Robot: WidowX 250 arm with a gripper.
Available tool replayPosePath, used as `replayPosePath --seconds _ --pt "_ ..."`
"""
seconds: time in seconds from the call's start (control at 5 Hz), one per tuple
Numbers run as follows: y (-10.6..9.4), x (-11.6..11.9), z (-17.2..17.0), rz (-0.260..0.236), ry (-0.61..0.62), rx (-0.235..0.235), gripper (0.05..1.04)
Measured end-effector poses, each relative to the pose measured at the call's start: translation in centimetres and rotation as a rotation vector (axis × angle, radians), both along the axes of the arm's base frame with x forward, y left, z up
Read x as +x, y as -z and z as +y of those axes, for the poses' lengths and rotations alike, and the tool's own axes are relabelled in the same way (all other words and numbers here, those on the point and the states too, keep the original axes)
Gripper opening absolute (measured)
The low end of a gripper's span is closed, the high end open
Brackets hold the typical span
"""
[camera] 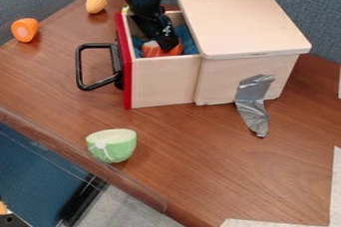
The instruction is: Take out the thing in the drawer and place it on the table
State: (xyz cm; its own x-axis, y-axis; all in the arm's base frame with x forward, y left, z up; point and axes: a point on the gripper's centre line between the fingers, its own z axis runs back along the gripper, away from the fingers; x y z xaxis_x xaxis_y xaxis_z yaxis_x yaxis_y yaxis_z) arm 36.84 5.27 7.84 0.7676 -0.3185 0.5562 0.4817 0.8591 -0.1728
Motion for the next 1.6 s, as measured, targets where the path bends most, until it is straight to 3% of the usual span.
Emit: replayPosePath --seconds 0.2,0.4,0.6,0.8,1.2,1.4,1.6 --pt "0.4 -0.3 -0.2 0.020 -0.007 -0.022 0.950" --pt "0.6 -0.6 -0.4 0.027 -0.006 -0.029 0.664" --pt "0.4 -0.6 -0.5 0.030 -0.010 -0.055 0.576" --pt "0.2 -0.9 -0.2 0.040 -0.019 -0.085 0.576" --pt "-4.4 -1.0 0.8 -0.032 -0.031 -0.147 0.576" --pt "-5.9 -1.4 1.6 -0.041 -0.047 -0.203 0.576" --pt "-6.9 -2.0 4.7 -0.048 -0.123 -0.212 0.576"
